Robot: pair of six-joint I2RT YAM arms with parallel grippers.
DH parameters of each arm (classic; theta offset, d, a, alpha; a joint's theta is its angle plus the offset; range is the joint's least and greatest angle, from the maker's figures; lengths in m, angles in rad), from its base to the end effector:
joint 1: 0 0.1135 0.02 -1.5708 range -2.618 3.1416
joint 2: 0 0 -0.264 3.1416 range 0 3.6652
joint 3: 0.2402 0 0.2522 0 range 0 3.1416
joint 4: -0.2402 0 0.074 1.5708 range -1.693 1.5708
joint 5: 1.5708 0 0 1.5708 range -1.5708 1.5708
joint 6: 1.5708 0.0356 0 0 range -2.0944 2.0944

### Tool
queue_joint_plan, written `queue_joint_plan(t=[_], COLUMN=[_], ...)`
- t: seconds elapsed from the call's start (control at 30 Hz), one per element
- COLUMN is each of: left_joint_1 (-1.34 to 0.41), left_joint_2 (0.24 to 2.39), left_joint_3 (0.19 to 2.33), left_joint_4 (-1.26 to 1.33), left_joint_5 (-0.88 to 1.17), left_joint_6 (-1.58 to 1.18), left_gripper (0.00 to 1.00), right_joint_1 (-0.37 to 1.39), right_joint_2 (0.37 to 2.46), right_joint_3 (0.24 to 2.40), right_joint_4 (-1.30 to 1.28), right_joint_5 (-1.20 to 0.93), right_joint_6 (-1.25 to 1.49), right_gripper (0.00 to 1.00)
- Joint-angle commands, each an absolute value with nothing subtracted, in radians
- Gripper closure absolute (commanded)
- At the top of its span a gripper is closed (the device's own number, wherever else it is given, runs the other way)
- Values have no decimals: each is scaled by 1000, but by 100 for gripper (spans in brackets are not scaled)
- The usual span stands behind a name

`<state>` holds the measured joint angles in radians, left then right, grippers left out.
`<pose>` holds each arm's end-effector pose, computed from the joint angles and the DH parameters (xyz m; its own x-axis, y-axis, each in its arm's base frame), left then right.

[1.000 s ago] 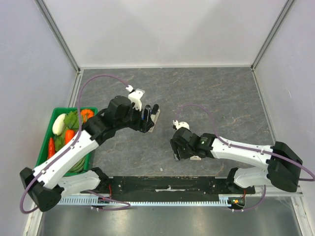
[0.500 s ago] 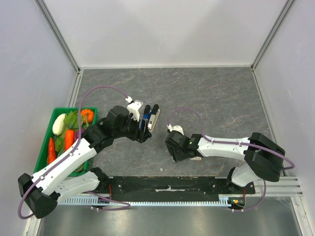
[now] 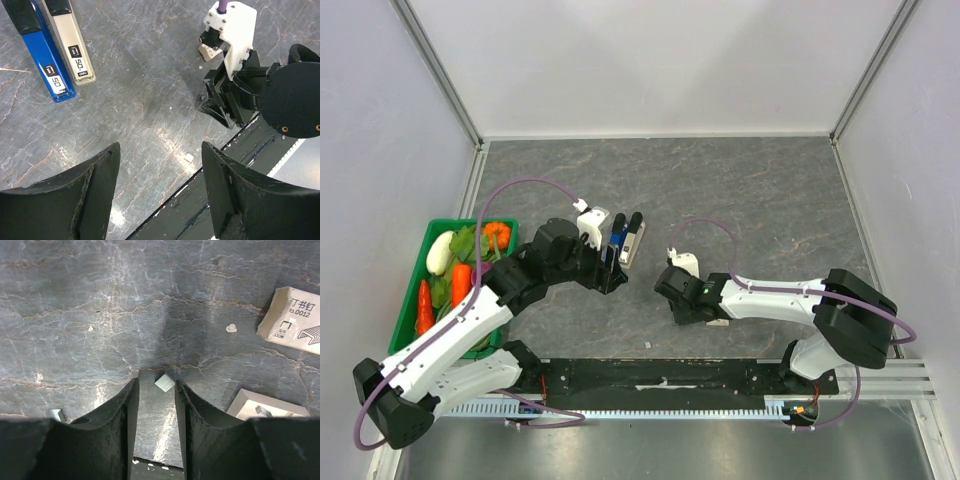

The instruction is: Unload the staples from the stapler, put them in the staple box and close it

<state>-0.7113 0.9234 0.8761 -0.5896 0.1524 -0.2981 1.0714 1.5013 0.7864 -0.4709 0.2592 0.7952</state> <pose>0.1450 -0.1321 0.3075 -0.6473 0.1746 -0.7420 0.5729 0.7536 -0.3224 0.1357 0.2298 0.1611 -0.8837 -0.1788 -0.4326 -0.2449 0.9642 0.1018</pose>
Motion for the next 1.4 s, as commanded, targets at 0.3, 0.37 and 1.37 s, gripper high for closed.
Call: queue_joint_plan(t=[0.3,0.37,1.37], left_joint_1=[-712,-712,-713], left_joint_2=[900,899,885], left_joint_3=[864,864,856], left_joint_4=[-554,-554,-561], left_joint_5=[187,187,163], left_joint_6=[-318,-316,-319], left_gripper=[29,29,29], right_joint_1=[1081,1085,1095], right_joint_2=[1516,1519,1137], right_joint_3=[779,779,825], right_joint_4=[-457,-457,-781], right_joint_5=[344,341,495], right_joint_6=[913,914,957], right_gripper=[67,71,89])
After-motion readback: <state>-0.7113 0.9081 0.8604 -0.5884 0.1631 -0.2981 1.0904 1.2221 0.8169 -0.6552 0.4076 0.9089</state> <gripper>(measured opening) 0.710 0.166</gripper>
